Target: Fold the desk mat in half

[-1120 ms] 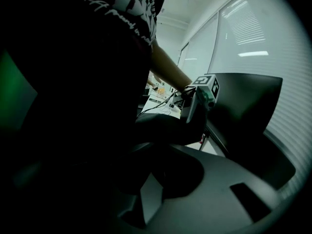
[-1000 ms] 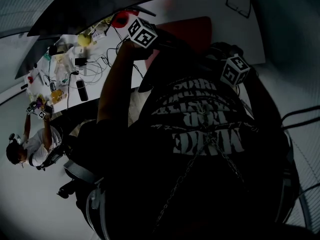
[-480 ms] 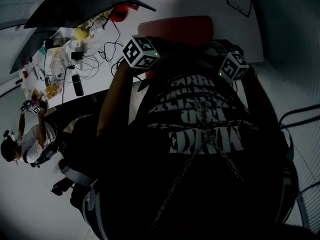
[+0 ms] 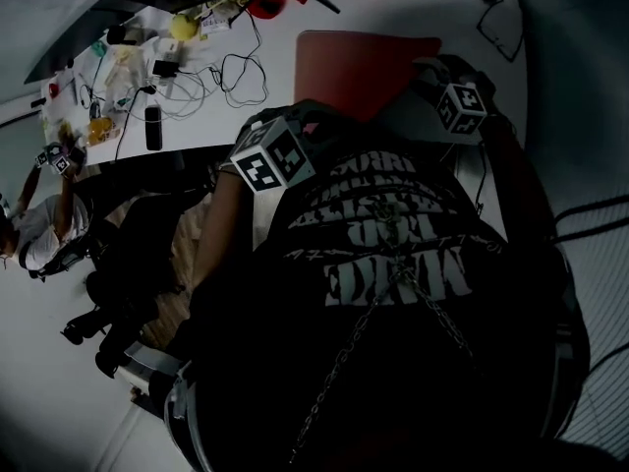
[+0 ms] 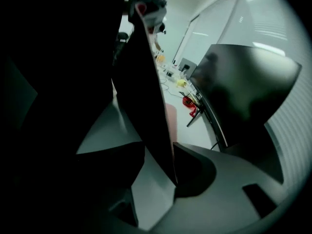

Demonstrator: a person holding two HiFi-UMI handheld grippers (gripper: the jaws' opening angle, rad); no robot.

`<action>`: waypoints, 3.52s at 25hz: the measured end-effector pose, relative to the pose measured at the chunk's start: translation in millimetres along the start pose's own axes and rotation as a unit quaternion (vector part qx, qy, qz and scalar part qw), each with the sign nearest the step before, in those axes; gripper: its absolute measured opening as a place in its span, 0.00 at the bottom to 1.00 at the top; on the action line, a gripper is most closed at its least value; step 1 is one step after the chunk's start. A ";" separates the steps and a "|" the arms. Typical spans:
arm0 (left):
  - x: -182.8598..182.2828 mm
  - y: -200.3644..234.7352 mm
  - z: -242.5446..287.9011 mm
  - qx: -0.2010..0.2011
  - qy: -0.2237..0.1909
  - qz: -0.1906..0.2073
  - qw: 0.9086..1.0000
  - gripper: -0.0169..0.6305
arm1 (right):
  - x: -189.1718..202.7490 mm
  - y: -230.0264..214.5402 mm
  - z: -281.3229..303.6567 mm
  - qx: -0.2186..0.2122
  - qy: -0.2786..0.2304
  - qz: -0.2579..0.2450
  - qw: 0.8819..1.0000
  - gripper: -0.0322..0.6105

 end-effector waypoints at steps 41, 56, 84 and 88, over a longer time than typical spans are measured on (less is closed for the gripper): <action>152.5 30.9 -5.0 0.005 -0.044 -0.050 0.998 0.09 | -23.8 81.6 -66.1 0.023 0.192 0.208 0.959 0.07; 187.7 60.3 7.6 -0.059 -0.055 -0.161 0.984 0.10 | -16.3 58.6 -20.9 0.032 0.191 0.165 0.967 0.07; 243.4 195.8 -11.3 -0.334 -0.030 -0.253 0.907 0.27 | 39.3 -45.1 72.5 0.283 0.186 0.178 0.924 0.29; 188.3 169.0 -56.9 -0.398 -0.137 -0.218 0.881 0.27 | -1.2 -67.8 -4.4 0.360 0.089 0.254 0.893 0.29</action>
Point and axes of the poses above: the fingertips, and each gripper's own axes: z forward along the fingers, y to its left, x out of its underside, the point moved 4 cm from there along -z, backward along the fingers, and after that the axes turned 12 degrees about x, right-handed, at the moved point
